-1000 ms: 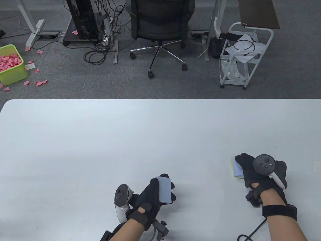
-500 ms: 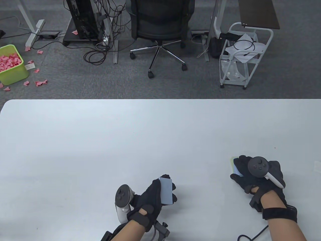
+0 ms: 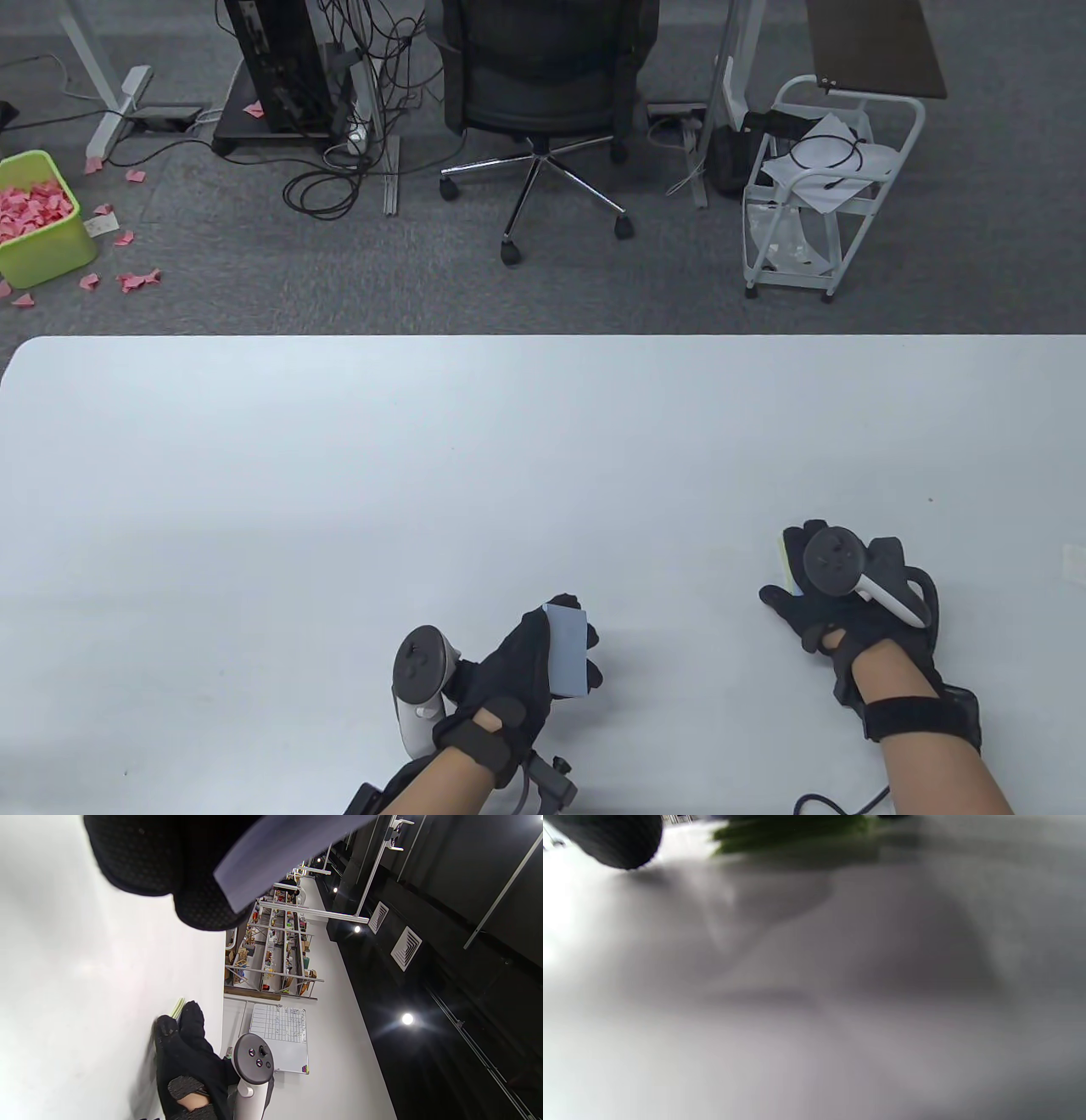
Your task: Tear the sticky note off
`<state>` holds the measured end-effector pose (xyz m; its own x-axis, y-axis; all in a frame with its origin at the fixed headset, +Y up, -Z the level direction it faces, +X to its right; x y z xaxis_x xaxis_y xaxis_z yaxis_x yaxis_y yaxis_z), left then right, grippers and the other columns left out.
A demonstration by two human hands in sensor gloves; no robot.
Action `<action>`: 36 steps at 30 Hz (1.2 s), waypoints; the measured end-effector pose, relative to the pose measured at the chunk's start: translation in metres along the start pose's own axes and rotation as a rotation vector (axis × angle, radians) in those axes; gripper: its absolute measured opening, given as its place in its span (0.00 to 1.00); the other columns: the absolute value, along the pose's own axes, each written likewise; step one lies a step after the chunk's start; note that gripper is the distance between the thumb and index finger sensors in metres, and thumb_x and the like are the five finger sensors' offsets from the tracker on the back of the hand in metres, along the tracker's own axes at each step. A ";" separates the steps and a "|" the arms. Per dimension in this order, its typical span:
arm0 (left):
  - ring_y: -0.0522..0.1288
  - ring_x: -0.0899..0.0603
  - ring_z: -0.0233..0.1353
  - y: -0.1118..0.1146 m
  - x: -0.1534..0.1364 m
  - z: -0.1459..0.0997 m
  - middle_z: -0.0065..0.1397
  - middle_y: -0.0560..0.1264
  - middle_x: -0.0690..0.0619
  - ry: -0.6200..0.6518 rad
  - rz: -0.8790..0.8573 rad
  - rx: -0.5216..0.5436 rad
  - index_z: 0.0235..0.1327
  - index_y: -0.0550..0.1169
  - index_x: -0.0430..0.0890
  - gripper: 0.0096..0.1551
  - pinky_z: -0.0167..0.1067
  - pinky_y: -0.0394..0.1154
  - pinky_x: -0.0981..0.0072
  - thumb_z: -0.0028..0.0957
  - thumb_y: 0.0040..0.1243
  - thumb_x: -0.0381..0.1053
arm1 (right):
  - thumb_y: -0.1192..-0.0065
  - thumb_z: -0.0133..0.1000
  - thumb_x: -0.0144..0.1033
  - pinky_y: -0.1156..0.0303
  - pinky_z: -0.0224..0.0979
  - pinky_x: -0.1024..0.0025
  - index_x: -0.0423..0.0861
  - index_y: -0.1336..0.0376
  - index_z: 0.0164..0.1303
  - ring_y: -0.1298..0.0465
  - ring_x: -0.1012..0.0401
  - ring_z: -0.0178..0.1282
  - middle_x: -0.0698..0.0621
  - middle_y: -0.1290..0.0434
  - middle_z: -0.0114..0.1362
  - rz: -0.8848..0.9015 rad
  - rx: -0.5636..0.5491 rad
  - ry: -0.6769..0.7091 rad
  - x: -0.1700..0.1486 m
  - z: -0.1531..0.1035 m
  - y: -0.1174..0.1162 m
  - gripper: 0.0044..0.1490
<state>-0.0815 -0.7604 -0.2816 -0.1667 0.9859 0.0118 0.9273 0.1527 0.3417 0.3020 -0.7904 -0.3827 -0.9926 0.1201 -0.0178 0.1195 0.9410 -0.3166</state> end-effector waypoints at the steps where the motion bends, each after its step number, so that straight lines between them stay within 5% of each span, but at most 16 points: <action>1: 0.79 0.35 0.58 0.000 0.000 0.000 0.74 0.69 0.33 -0.002 -0.001 0.000 0.83 0.59 0.28 0.45 0.58 0.76 0.39 0.70 0.34 0.63 | 0.50 0.53 0.71 0.55 0.84 0.51 0.54 0.64 0.76 0.64 0.48 0.84 0.53 0.67 0.82 -0.001 0.014 -0.002 0.000 0.000 -0.002 0.52; 9: 0.79 0.35 0.58 0.001 -0.004 0.000 0.74 0.69 0.33 -0.017 -0.007 0.002 0.83 0.60 0.28 0.45 0.58 0.76 0.39 0.70 0.34 0.63 | 0.52 0.57 0.70 0.66 0.82 0.54 0.57 0.71 0.75 0.73 0.51 0.82 0.57 0.76 0.80 0.147 0.097 -0.007 -0.009 0.002 -0.014 0.53; 15: 0.79 0.35 0.58 0.000 -0.004 0.000 0.74 0.69 0.33 -0.020 0.004 0.002 0.83 0.59 0.28 0.45 0.58 0.76 0.39 0.70 0.34 0.63 | 0.55 0.56 0.71 0.68 0.83 0.55 0.58 0.74 0.74 0.76 0.52 0.81 0.58 0.78 0.79 0.100 0.114 -0.033 -0.007 0.001 -0.015 0.52; 19: 0.79 0.35 0.58 -0.001 -0.004 0.001 0.74 0.69 0.33 -0.021 0.023 0.000 0.83 0.59 0.28 0.45 0.58 0.76 0.39 0.70 0.34 0.63 | 0.65 0.49 0.72 0.58 0.84 0.52 0.57 0.72 0.73 0.67 0.50 0.84 0.56 0.73 0.81 -0.145 0.037 -0.079 0.004 0.000 -0.007 0.51; 27: 0.79 0.35 0.58 -0.002 -0.005 0.000 0.74 0.69 0.33 -0.033 0.018 0.005 0.83 0.59 0.28 0.45 0.58 0.76 0.39 0.70 0.35 0.63 | 0.54 0.49 0.72 0.59 0.83 0.50 0.57 0.67 0.75 0.67 0.52 0.83 0.57 0.70 0.81 0.051 0.021 -0.041 -0.005 -0.003 -0.003 0.53; 36: 0.79 0.35 0.59 -0.011 -0.009 0.001 0.74 0.68 0.32 -0.053 -0.055 0.044 0.83 0.59 0.28 0.46 0.58 0.76 0.39 0.71 0.35 0.64 | 0.46 0.49 0.70 0.54 0.82 0.51 0.57 0.61 0.76 0.61 0.50 0.84 0.55 0.64 0.83 0.056 -0.217 0.048 0.017 -0.055 0.027 0.52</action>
<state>-0.0902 -0.7707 -0.2866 -0.2012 0.9780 -0.0557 0.9313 0.2086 0.2986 0.2897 -0.7458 -0.3395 -0.9827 0.1845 0.0172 0.1817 0.9777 -0.1054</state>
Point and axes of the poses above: the tracker on the back of each hand, its own x axis roughly to the thumb side, its own z axis roughly from the wrist to the fingertips, y = z × x, the point moved 5 cm from there along z, roughly from the wrist to the fingertips
